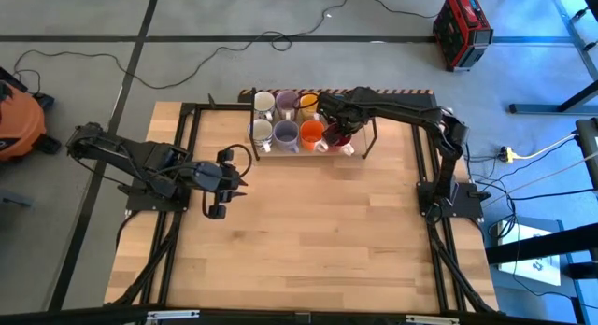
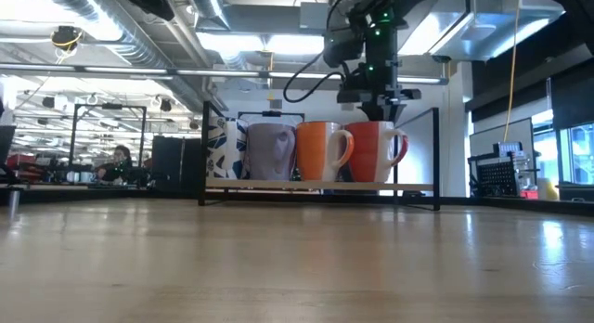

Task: Place coffee mugs
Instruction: Put the red mug on the shelf, then return to Home Position

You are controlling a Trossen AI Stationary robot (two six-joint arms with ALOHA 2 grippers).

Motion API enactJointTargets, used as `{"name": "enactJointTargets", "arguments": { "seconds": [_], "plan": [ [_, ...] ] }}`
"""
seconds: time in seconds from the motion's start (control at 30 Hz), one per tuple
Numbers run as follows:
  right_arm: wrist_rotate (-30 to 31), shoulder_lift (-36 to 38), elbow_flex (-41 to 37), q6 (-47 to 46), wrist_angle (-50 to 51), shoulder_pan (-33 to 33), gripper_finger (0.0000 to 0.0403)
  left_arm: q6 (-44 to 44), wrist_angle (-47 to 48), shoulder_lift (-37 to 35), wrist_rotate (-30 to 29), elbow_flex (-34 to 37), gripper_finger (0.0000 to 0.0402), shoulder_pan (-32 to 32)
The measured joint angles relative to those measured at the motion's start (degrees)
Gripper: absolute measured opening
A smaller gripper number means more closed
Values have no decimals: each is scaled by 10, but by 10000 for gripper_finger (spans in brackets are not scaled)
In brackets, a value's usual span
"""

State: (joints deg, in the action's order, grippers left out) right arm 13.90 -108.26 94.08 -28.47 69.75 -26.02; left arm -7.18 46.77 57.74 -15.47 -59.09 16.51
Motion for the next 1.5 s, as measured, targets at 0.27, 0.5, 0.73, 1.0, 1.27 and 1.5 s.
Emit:
{"name": "enactJointTargets", "arguments": {
  "seconds": [0.27,0.5,0.73,1.0,1.27,1.5],
  "plan": [
    [15,0,0,0,5,0,113,0,-1,0,1,0,112,0],
    [15,0,13,4,13,0,122,0,-2,0,1,0,112,0],
    [15,0,72,20,49,1,120,3,-2,0,1,0,112,0],
    [16,1,160,37,90,8,120,16,-3,0,-31,0,112,0],
    [14,2,244,158,63,114,120,18,-30,-1,-5,0,112,0],
    [-133,51,211,249,-79,215,87,35,-74,-69,12,28,79,0]
  ]
}}
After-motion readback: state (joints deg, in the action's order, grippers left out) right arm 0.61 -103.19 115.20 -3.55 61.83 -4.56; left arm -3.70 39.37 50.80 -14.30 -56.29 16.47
